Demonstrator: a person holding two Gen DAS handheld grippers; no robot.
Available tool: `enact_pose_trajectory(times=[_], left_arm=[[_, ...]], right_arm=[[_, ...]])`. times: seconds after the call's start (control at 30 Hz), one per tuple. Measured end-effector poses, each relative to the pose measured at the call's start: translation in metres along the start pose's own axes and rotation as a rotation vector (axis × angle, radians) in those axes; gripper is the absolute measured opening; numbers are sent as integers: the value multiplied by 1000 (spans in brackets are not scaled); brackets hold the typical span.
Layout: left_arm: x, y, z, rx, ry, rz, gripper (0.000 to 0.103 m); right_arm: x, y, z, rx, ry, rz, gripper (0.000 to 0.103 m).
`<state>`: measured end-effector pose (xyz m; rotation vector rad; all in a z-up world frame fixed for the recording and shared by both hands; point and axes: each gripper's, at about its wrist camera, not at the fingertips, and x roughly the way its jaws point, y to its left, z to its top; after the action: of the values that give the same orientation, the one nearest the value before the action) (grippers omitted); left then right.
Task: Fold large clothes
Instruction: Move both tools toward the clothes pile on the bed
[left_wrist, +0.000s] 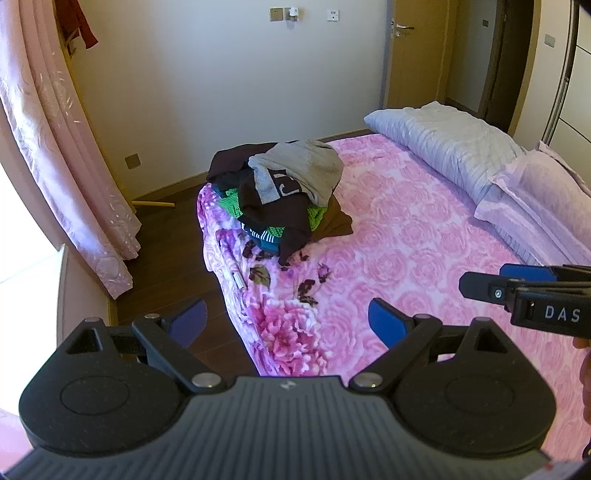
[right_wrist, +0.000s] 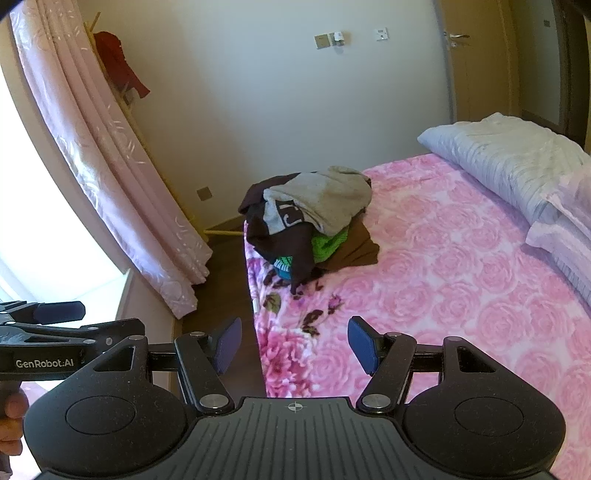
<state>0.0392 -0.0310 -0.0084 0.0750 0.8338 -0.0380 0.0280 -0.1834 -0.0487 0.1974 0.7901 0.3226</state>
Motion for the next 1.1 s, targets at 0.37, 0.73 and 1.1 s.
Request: enact_pose_trajectory(times=[0.37, 0.73, 1.1], left_arm=[[37, 4, 26, 37, 15, -28, 93], [124, 52, 79, 53, 70, -113, 93], [216, 132, 143, 33, 109, -124, 93]], right_arm=[[19, -17, 12, 44, -10, -54, 61], [92, -6, 50, 108, 21, -94, 61], [200, 26, 110, 94, 29, -130, 61]])
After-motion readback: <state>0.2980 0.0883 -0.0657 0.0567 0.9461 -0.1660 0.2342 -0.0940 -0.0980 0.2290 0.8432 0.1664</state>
